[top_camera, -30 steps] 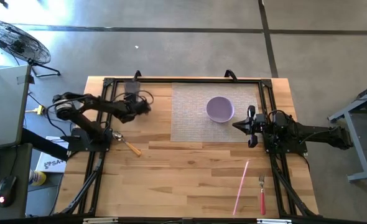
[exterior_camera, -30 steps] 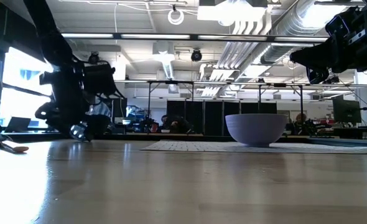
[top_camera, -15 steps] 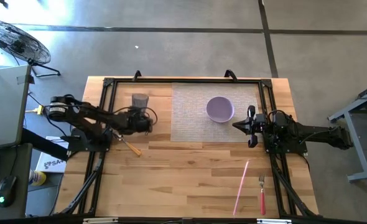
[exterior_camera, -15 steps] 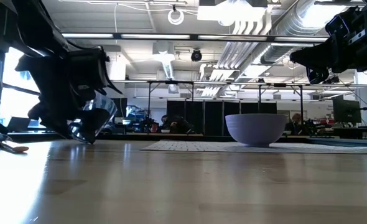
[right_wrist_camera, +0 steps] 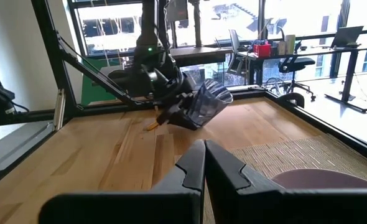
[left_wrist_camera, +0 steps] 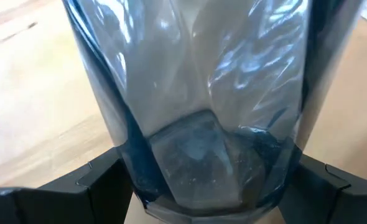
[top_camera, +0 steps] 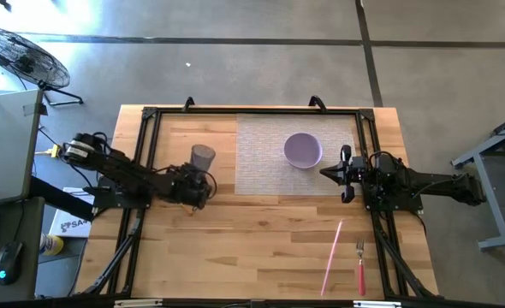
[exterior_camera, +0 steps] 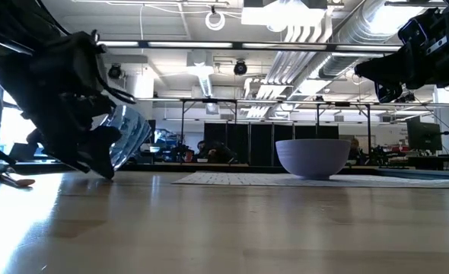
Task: Pick & Place Utensil
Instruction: Put the black cup on the gray table mat to the top right of the purple bowl
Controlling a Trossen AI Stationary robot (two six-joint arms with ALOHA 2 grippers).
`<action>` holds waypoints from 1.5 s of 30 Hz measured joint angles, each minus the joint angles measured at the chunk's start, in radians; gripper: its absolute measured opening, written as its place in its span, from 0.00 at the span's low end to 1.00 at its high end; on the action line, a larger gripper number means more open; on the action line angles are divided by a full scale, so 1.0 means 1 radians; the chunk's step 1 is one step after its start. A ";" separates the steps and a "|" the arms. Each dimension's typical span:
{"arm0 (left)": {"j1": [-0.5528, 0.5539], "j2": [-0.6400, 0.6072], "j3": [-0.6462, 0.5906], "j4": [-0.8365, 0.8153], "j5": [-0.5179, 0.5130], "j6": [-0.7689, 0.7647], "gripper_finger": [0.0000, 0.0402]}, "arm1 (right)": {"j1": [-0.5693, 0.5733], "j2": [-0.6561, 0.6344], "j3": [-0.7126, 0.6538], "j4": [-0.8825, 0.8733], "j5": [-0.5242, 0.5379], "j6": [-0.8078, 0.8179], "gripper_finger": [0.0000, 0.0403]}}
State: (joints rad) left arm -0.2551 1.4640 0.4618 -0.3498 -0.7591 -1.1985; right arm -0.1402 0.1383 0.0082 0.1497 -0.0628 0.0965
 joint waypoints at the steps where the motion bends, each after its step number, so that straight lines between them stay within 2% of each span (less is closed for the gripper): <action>1: -0.015 0.001 0.000 0.003 -0.004 0.022 0.77 | 0.000 0.000 0.000 0.000 0.000 0.000 0.01; 9: -0.109 0.001 0.000 0.039 -0.012 0.202 0.77 | 0.000 0.000 0.000 0.000 0.000 0.000 0.01; 18: -0.113 -0.001 0.003 0.087 0.024 0.395 0.77 | 0.000 0.000 0.000 0.000 0.000 0.000 0.01; 30: -0.112 0.000 0.002 0.150 0.046 0.410 0.77 | 0.000 0.000 0.000 -0.114 -0.011 0.058 0.01; 36: -0.113 0.003 -0.001 0.268 0.049 0.469 0.77 | 0.000 0.000 0.000 -0.113 -0.008 0.057 0.01; 38: -0.114 0.003 -0.001 0.303 0.046 0.480 0.77 | 0.000 0.001 0.000 -0.085 0.002 0.043 0.01; 41: -0.112 0.003 -0.001 0.336 0.020 0.490 0.77 | 0.000 0.000 0.000 0.055 0.020 0.043 0.01; 45: -0.112 0.003 0.000 0.380 -0.040 0.489 0.77 | 0.000 0.001 0.000 0.250 0.022 0.132 0.01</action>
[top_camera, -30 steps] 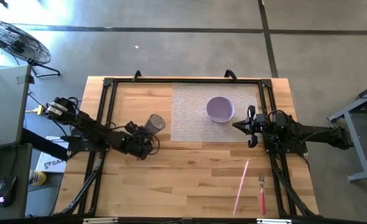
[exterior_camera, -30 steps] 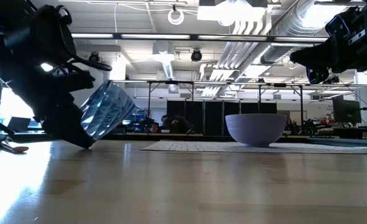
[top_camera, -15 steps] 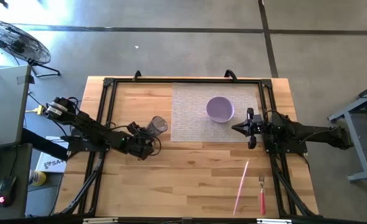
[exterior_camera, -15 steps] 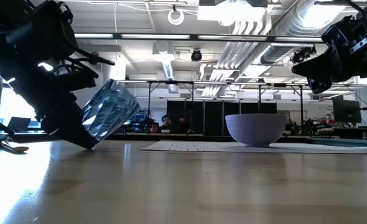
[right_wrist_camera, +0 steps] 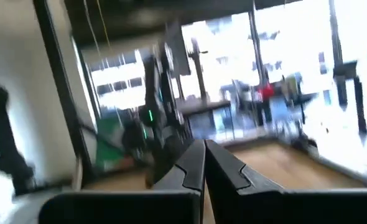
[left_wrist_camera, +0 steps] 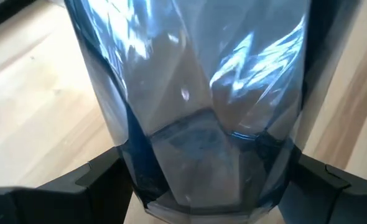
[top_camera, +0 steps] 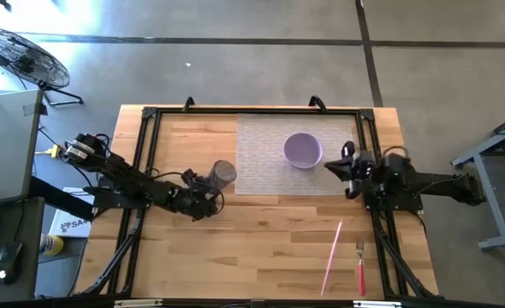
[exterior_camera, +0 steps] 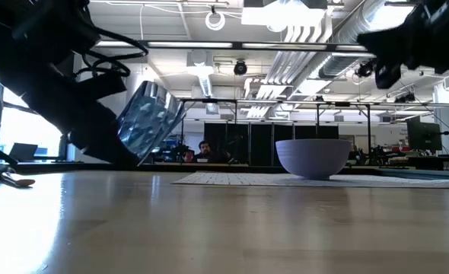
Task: Pick & Place Utensil
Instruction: Put the black cup on the gray table mat to the top right of the purple bowl
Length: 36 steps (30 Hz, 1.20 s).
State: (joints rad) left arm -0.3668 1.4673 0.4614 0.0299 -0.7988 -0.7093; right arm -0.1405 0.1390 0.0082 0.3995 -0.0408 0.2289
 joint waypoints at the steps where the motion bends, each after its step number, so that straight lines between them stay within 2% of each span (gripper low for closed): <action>1: 0.000 0.000 0.000 0.017 -0.007 -0.002 0.77 | 0.000 0.000 0.000 0.052 0.013 -0.022 0.01; 4: 0.000 0.000 0.001 0.098 -0.023 0.001 0.77 | 0.002 0.000 0.000 0.170 0.041 -0.077 0.01; 9: 0.000 -0.001 0.001 0.226 -0.046 0.055 0.77 | 0.050 0.089 0.000 0.172 0.164 -0.019 0.01; 12: 0.000 -0.002 0.002 0.307 -0.035 0.111 0.77 | 0.115 0.234 0.000 0.293 0.195 -0.005 0.01; 16: 0.000 -0.002 0.002 0.467 0.055 0.242 0.77 | 0.216 0.500 0.009 0.574 0.192 -0.056 0.01; 20: 0.000 -0.002 0.002 0.622 0.181 0.380 0.77 | 0.306 0.791 0.123 0.644 0.192 -0.112 0.01; 25: 0.000 -0.002 0.003 0.706 0.270 0.473 0.77 | 0.365 1.166 0.357 0.576 0.216 -0.180 0.01; 28: 0.000 -0.003 0.003 0.707 0.305 0.485 0.77 | 0.373 1.321 0.501 0.475 0.278 -0.181 0.04; 33: -0.002 -0.010 0.002 0.701 0.314 0.501 0.77 | 0.370 1.394 0.708 0.109 0.274 -0.175 0.17; 36: 0.000 -0.013 0.003 0.706 0.320 0.504 0.77 | 0.373 1.396 0.786 -0.013 0.291 -0.152 0.28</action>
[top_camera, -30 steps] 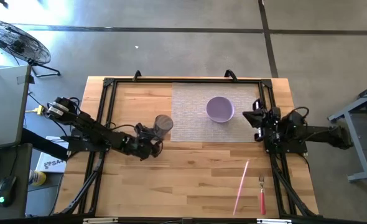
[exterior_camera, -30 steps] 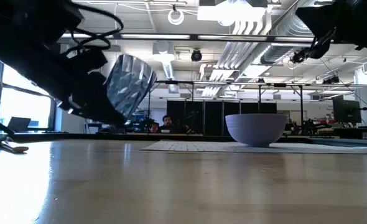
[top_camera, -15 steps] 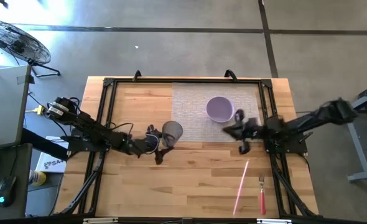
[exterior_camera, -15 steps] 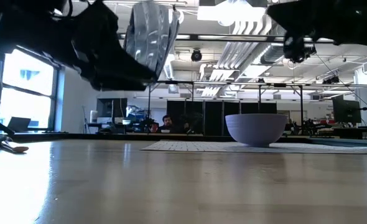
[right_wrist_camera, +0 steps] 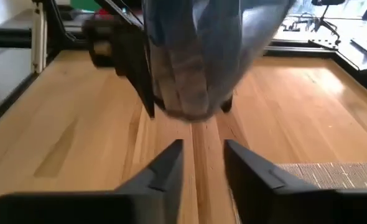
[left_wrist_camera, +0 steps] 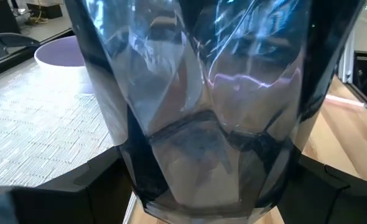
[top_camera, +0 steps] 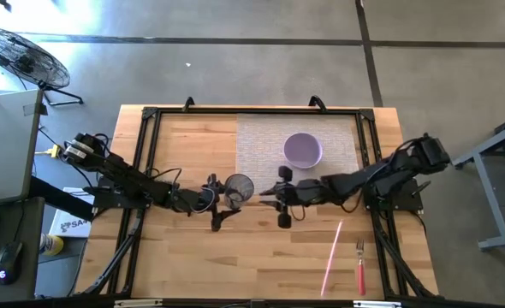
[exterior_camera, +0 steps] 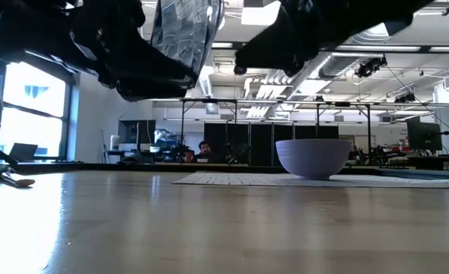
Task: Pick & Place Utensil
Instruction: Put the black cup on the gray table mat to the top right of the purple bowl
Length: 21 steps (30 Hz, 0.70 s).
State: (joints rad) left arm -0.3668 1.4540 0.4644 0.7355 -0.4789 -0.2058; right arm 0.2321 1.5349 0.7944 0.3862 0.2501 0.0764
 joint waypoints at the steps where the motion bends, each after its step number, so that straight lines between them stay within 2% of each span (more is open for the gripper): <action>1: 0.000 0.000 0.000 -0.004 0.000 0.000 0.77 | 0.000 0.000 0.017 -0.009 -0.008 0.002 0.33; 5: 0.000 0.000 0.000 -0.001 0.000 0.000 0.77 | 0.000 0.000 0.059 -0.008 -0.059 0.003 0.51; 14: 0.000 0.000 0.000 0.041 0.040 0.026 0.77 | -0.018 0.000 0.075 0.039 -0.081 0.059 0.95; 16: 0.000 0.000 0.002 0.057 0.039 0.043 0.77 | -0.026 0.000 0.075 0.053 -0.092 0.058 0.98; 21: 0.000 0.000 0.033 0.052 0.039 0.078 0.77 | -0.043 0.013 0.075 0.146 -0.162 0.042 0.97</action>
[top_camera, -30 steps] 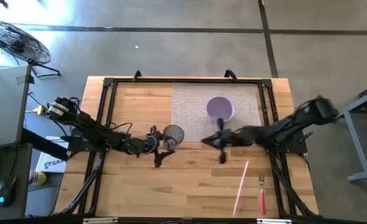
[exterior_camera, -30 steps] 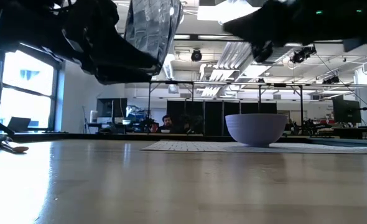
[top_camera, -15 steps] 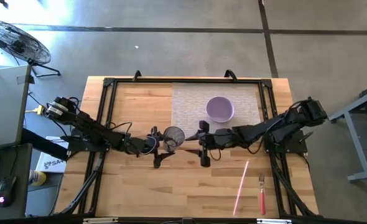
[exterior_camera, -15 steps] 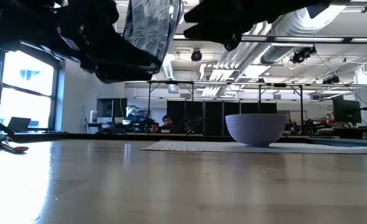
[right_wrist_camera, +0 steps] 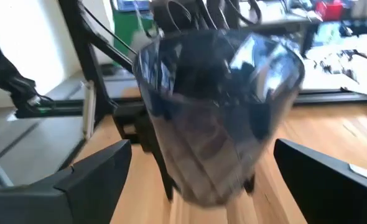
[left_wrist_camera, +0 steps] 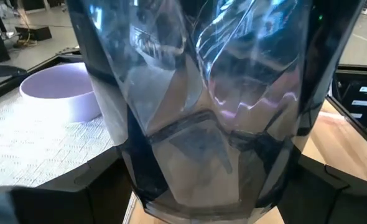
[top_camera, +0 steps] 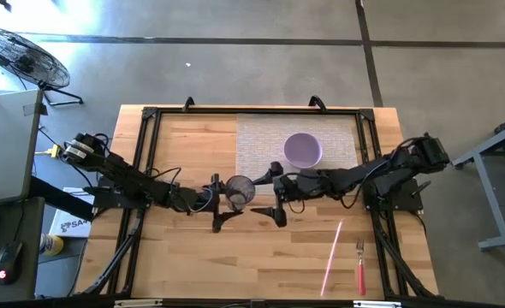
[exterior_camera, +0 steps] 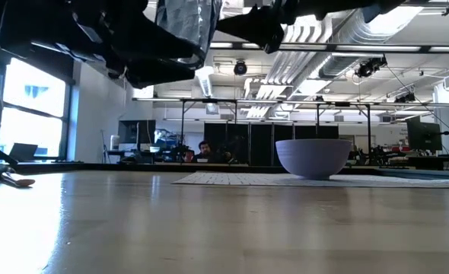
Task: Pick & Place Utensil
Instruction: Put the black cup on the gray table mat to the top right of the purple bowl
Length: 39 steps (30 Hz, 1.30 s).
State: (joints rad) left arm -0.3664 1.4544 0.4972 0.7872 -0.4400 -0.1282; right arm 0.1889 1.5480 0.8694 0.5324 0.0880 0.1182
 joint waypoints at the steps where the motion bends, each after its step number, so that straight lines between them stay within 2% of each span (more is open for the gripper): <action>1: 0.000 0.000 0.005 -0.004 0.000 0.003 0.77 | -0.001 0.009 0.000 0.018 -0.009 -0.004 0.98; 10: 0.000 0.003 0.012 -0.003 -0.014 0.019 0.77 | -0.033 0.107 0.001 0.207 -0.073 -0.002 0.99; 18: 0.000 0.004 0.013 0.007 -0.028 0.018 0.77 | -0.047 0.213 0.115 0.196 -0.111 -0.007 0.99; 22: 0.000 0.004 0.013 0.006 -0.064 0.019 0.77 | -0.045 0.244 0.176 0.196 -0.073 -0.012 0.99; 29: -0.001 0.004 0.014 0.009 -0.074 0.007 0.78 | -0.043 0.247 0.181 0.197 -0.046 0.006 0.91; 32: -0.001 0.002 0.014 -0.005 -0.132 -0.028 0.82 | -0.044 0.247 0.181 0.188 0.004 0.014 0.91; 39: 0.000 -0.007 0.013 -0.066 -0.164 -0.086 0.92 | -0.038 0.196 0.180 0.103 0.069 0.014 0.93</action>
State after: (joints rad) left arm -0.3664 1.4475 0.5102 0.7215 -0.6040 -0.2142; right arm 0.1509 1.7437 1.0496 0.6357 0.1565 0.1325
